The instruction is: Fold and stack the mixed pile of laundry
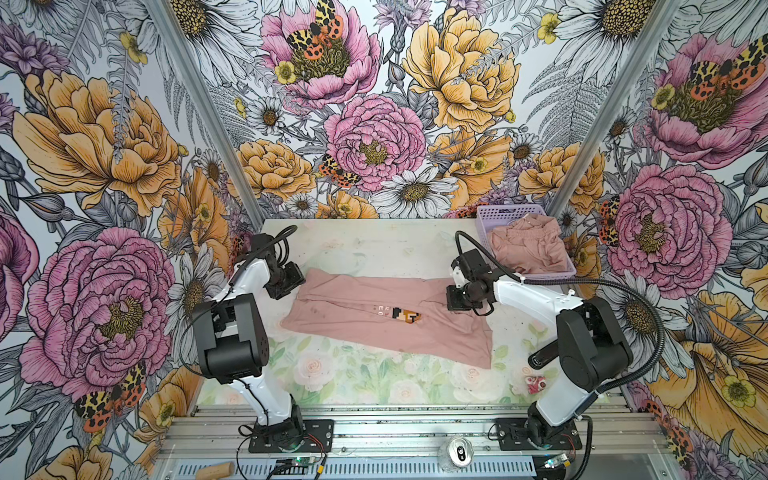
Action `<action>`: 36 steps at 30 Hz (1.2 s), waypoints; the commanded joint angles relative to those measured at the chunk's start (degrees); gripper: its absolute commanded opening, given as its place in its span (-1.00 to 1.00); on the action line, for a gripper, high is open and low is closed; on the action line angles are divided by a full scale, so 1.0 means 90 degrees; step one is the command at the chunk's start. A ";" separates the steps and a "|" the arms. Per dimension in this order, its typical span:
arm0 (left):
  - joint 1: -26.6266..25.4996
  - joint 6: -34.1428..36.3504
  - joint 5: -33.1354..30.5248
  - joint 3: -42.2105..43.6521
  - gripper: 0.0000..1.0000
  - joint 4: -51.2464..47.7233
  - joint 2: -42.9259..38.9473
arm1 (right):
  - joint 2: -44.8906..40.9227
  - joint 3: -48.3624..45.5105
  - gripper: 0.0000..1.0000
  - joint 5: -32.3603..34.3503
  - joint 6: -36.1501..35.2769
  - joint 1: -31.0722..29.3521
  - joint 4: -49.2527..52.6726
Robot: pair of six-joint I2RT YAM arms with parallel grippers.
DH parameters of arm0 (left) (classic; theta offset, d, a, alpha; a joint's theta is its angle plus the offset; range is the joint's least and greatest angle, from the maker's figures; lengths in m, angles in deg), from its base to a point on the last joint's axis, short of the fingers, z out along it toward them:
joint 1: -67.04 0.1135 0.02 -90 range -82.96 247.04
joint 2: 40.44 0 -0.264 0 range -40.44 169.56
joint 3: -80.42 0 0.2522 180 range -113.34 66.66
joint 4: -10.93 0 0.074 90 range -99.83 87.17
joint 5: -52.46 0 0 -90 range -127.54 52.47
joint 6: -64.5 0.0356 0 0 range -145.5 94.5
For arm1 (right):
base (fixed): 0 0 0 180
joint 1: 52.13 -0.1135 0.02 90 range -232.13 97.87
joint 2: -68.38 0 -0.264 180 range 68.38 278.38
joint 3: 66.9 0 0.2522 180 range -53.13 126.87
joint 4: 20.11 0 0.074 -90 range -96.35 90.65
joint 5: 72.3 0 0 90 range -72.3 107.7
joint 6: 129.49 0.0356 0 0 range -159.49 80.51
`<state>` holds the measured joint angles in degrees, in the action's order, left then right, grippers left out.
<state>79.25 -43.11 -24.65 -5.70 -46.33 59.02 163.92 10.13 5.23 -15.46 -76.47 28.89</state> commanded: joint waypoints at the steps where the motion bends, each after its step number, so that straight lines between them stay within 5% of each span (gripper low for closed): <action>1: -0.0096 -0.0050 0.0037 0.0096 0.20 -0.0007 -0.0184 | -0.0299 -0.0215 -1.00 -0.0213 0.0221 -0.0228 -0.0096; 19: -0.0248 -0.0007 -0.0045 0.0166 0.20 -0.0176 -0.0485 | -0.0018 -0.0337 -1.00 -0.0948 0.0328 -0.1442 -0.0030; 22: -0.0262 -0.0006 -0.0050 0.0198 0.20 -0.0181 -0.0507 | 0.0013 -0.0186 -0.72 -0.1085 0.0140 -0.1533 0.0165; 27: -0.0328 -0.0036 -0.0064 0.0198 0.20 -0.0185 -0.0524 | -0.0365 -0.0086 -0.43 -0.0662 -0.0087 -0.1391 0.0312; 36: -0.0791 -0.0138 -0.0105 0.0116 0.21 -0.0185 -0.0458 | -0.0616 -0.0305 -0.34 -0.0006 0.0160 -0.0349 0.0348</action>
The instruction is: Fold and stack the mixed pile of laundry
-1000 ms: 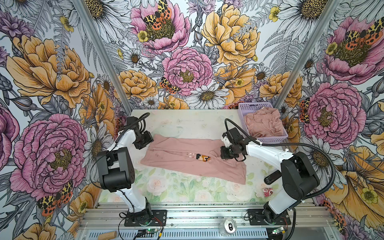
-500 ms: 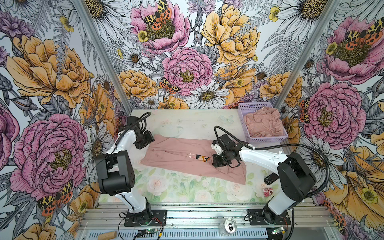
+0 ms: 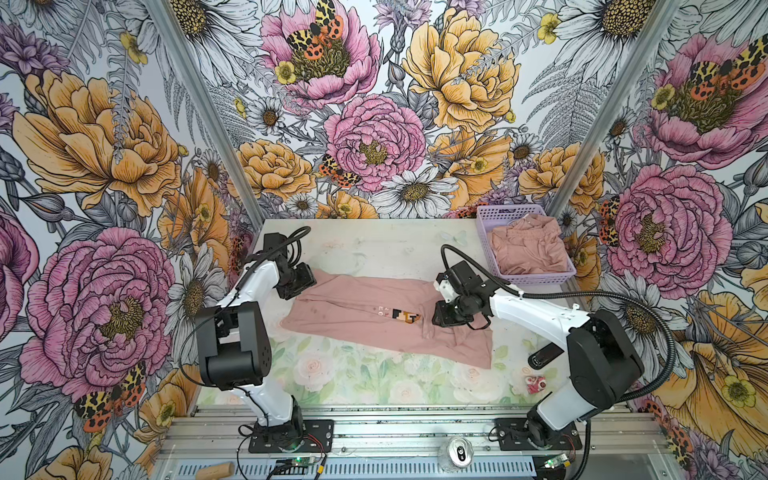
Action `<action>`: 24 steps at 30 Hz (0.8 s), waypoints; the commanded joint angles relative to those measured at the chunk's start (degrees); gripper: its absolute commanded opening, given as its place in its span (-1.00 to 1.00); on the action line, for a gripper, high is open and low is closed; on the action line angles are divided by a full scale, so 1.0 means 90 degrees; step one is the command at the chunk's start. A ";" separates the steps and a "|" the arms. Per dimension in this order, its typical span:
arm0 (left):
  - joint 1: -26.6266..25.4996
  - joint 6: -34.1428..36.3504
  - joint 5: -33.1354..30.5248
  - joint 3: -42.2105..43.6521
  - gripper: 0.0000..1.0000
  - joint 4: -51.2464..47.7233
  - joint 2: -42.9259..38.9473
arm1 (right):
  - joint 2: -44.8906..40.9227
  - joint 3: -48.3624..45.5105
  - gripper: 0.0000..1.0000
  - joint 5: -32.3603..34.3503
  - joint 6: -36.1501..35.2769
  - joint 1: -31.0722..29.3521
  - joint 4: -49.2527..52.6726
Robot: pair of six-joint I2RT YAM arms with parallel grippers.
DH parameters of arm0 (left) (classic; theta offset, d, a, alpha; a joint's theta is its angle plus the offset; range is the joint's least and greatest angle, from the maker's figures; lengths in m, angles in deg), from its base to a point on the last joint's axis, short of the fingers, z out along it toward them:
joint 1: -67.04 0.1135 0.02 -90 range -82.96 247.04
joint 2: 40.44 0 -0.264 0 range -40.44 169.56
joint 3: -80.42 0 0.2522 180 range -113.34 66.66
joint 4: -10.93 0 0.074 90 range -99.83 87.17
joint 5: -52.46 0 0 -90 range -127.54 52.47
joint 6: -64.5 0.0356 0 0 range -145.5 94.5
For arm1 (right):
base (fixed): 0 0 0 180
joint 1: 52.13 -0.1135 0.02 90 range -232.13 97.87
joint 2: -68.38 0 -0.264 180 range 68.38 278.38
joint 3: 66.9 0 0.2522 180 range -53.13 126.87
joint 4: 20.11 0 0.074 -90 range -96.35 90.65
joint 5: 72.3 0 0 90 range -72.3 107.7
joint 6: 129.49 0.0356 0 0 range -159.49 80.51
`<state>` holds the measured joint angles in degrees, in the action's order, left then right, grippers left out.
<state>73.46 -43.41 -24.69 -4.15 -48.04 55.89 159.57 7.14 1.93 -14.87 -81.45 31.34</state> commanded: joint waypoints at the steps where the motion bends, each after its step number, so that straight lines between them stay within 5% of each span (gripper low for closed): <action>1: -0.0191 -0.0117 -0.0106 -0.0058 0.21 0.0004 -0.0077 | -0.0104 0.0010 -0.32 0.0406 0.0141 0.0262 0.0078; 14: -0.0459 -0.0149 -0.0120 -0.0077 0.21 0.0004 0.0063 | 0.0125 -0.0427 -0.33 0.0237 0.0142 0.0296 0.0207; 20: -0.0510 -0.0148 -0.0147 -0.0041 0.21 0.0005 0.0005 | -0.0256 -0.0656 -0.51 0.0964 0.0224 0.0213 0.1100; 24: -0.0932 -0.0090 -0.0129 -0.0053 0.21 0.0006 -0.0121 | -0.0760 -0.0749 -0.44 0.1165 0.0522 0.0204 0.1280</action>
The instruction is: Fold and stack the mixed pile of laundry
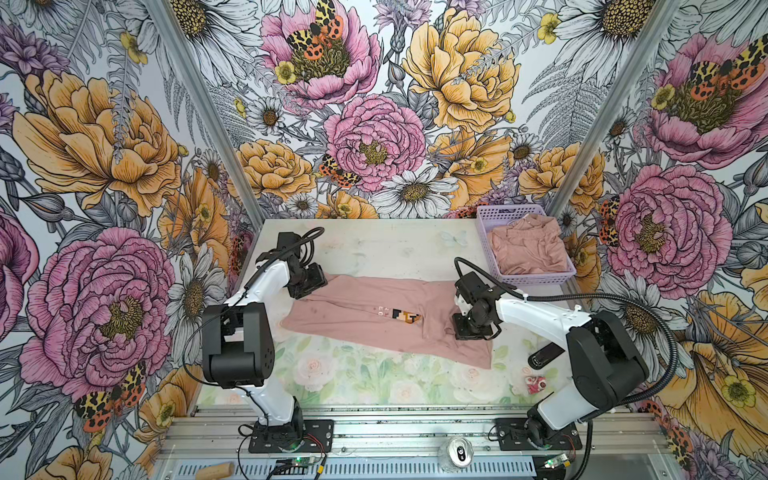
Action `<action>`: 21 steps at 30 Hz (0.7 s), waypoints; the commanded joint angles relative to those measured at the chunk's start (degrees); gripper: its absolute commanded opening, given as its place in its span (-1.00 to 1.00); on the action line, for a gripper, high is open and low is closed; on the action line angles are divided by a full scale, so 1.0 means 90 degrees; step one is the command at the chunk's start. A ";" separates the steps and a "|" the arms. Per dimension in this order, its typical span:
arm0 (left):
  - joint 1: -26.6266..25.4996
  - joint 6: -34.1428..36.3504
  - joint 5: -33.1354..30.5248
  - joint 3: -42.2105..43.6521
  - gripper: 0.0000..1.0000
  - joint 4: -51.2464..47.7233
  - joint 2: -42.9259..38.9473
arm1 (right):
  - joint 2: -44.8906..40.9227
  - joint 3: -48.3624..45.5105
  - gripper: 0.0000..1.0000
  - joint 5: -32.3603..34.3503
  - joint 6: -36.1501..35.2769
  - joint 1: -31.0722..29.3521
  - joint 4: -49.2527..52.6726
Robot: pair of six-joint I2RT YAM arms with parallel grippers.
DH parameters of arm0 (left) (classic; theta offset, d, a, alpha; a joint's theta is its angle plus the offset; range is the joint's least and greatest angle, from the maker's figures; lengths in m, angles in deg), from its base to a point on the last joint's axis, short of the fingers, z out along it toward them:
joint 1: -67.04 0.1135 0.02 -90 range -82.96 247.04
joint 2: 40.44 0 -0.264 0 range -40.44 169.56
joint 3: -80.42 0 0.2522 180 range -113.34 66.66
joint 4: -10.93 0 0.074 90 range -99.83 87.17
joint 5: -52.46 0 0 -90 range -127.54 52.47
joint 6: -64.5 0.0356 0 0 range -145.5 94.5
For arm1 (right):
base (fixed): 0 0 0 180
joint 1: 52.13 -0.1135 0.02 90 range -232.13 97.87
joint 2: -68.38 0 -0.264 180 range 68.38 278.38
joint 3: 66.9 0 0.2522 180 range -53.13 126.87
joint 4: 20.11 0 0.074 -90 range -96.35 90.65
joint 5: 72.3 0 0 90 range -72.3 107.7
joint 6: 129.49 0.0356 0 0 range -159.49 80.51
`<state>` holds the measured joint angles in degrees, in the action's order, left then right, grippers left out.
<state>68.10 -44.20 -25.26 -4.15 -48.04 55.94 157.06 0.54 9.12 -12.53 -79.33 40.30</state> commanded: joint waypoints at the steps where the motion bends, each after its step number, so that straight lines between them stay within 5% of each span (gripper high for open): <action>1: -0.0488 0.0014 -0.0038 -0.0063 0.21 0.0009 -0.0146 | -0.0557 -0.0018 -0.42 0.0351 0.0342 -0.0058 0.0294; 10: -0.1760 -0.0129 -0.0149 0.0072 0.22 0.0066 0.0037 | -0.0585 -0.0158 -0.04 0.0606 0.0946 -0.0742 -0.0127; 21: -0.1749 -0.0170 -0.0127 0.0265 0.22 0.0388 0.0112 | -0.0011 0.0064 -0.20 0.1286 0.1045 -0.0901 -0.0521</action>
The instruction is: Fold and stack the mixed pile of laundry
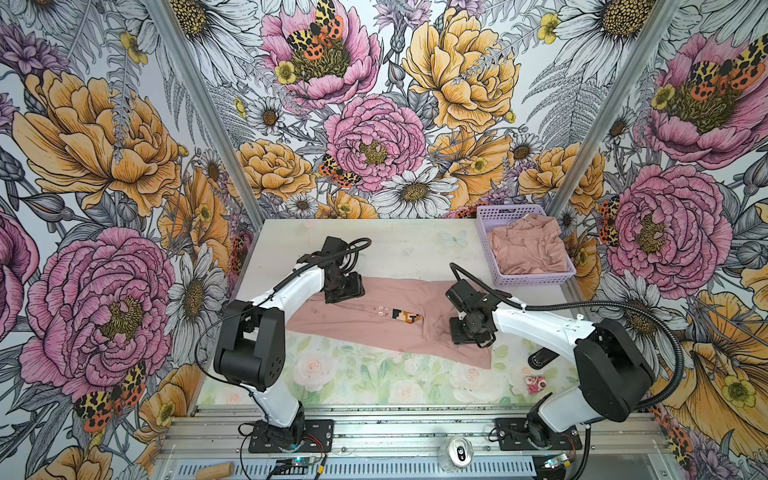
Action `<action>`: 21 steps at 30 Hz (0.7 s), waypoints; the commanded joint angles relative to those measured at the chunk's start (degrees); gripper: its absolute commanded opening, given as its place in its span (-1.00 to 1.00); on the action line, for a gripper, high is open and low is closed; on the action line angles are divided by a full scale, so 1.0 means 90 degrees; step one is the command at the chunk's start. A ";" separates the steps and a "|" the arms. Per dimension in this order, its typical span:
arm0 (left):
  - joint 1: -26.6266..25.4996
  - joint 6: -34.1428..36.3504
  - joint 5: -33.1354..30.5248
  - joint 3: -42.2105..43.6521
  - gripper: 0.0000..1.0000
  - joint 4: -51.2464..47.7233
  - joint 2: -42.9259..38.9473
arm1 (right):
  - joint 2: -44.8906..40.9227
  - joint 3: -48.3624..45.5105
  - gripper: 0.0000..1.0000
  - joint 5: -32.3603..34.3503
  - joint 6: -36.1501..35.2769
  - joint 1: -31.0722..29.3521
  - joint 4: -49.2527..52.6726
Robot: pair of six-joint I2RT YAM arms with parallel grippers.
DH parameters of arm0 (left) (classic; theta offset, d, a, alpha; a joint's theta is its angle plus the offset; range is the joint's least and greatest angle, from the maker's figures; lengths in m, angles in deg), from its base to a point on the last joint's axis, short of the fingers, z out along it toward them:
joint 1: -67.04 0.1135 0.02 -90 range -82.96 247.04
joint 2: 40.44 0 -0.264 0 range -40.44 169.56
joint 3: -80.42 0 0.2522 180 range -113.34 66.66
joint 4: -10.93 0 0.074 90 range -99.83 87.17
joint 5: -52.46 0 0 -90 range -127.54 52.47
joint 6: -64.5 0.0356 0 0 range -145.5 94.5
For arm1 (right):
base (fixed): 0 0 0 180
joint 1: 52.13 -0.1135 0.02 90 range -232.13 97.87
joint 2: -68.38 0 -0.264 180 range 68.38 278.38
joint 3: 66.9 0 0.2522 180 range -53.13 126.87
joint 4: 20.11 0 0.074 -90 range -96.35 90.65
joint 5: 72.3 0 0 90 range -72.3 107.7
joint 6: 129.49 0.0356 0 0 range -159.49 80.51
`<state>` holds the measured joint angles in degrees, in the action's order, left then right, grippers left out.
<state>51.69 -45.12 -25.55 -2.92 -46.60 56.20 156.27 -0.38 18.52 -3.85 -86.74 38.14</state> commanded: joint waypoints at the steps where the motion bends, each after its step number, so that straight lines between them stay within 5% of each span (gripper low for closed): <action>1: 0.0103 -0.0057 -0.0075 0.0177 0.22 0.0260 0.0083 | 0.0094 0.0170 -0.21 0.0262 0.0083 -0.0115 -0.0304; 7: 0.0328 -0.0091 0.0013 0.0539 0.22 0.0521 0.0082 | 0.0193 0.0134 -0.44 0.0376 0.0102 -0.0198 -0.0285; 14: 0.0513 -0.0071 0.0036 0.0724 0.22 0.0625 0.0102 | -0.0030 -0.0086 -0.99 0.0548 0.0308 -0.0198 0.0013; 21: 0.0663 -0.0003 0.0048 0.0759 0.22 0.0632 0.0165 | -0.0581 -0.0510 -1.00 0.0508 0.0655 -0.0198 0.0247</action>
<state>56.87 -45.08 -25.52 3.37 -42.64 56.83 153.80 -3.70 22.06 -0.22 -88.23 38.69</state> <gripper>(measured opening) 0.612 0.050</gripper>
